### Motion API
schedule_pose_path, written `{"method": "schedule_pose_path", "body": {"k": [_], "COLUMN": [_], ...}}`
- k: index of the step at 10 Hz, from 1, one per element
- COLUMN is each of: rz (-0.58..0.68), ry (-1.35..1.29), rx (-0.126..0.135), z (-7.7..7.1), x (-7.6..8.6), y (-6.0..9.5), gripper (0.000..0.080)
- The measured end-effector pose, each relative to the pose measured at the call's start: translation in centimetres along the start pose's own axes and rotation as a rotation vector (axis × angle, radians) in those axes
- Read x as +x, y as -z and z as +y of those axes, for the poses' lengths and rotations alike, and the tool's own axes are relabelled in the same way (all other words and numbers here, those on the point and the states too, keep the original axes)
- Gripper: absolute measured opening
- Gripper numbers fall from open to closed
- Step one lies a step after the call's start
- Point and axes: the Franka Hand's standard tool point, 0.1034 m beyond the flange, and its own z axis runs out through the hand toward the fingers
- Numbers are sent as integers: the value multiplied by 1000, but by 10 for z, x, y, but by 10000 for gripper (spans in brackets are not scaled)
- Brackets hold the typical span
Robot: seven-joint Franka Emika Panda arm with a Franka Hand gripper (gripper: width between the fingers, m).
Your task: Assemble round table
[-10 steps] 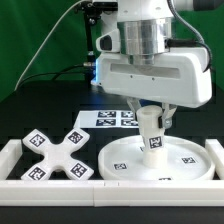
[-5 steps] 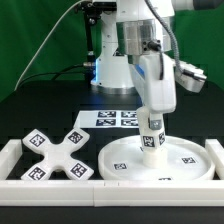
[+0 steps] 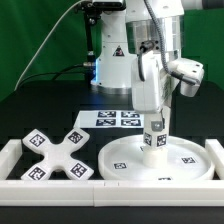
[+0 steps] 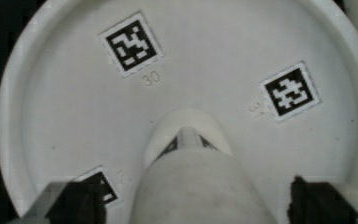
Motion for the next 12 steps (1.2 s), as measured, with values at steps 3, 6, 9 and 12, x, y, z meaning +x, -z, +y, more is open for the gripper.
{"method": "schedule_pose_path", "body": {"k": [3,6,9,12], "rz": [-3,-3,18,27], "ry": [448,647,1028,1359], "rx": [-24,-32,-45,-54], "z": [2,4,3,-1], "x": [5,5,7,7], "y": [0,-2,-1,1], "gripper": [637,649,649,649]}}
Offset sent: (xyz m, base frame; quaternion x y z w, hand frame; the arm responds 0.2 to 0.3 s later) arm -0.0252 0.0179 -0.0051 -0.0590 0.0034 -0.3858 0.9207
